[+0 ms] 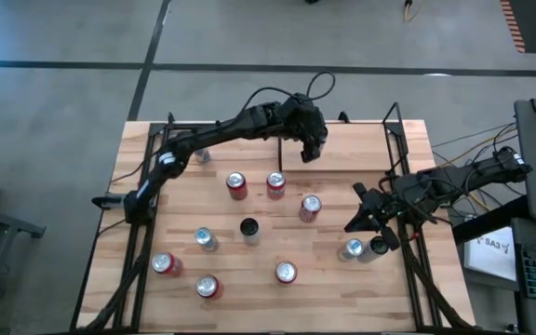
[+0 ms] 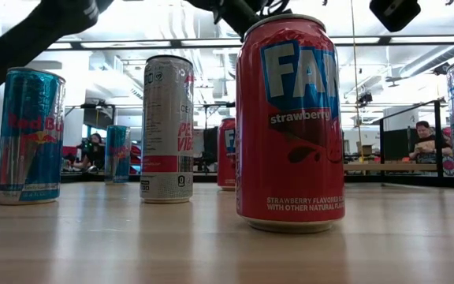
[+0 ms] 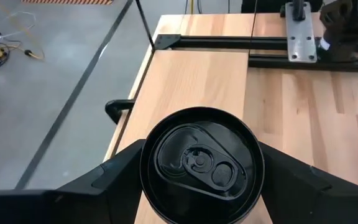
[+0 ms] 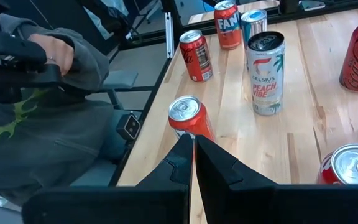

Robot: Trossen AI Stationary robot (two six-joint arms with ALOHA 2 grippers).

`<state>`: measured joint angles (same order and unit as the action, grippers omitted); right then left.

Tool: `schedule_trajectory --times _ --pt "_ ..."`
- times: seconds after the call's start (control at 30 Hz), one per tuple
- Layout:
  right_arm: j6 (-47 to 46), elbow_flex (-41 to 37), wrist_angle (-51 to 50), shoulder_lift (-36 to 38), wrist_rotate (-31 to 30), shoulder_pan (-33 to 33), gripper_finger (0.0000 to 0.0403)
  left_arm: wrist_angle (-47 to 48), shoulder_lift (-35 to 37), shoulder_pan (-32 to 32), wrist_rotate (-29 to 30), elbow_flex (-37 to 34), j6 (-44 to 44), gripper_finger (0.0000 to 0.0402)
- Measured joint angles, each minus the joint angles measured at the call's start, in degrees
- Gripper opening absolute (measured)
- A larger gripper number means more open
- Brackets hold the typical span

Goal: Place canned beverage on shelf
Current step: Put the top white soda can on the shelf

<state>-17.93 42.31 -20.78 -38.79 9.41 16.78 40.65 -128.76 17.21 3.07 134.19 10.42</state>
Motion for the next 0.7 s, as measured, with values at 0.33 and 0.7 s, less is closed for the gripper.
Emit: schedule_trajectory --times 0.33,0.7 --pt "0.0 -1.2 0.0 0.0 -0.4 0.0 0.0009 -0.6 -0.9 0.8 -6.3 -0.1 0.8 0.0250" --pt "1.6 -1.3 0.0 0.0 -0.5 0.0 0.0009 -1.1 -0.9 1.2 -8.7 -0.9 3.0 0.0252"
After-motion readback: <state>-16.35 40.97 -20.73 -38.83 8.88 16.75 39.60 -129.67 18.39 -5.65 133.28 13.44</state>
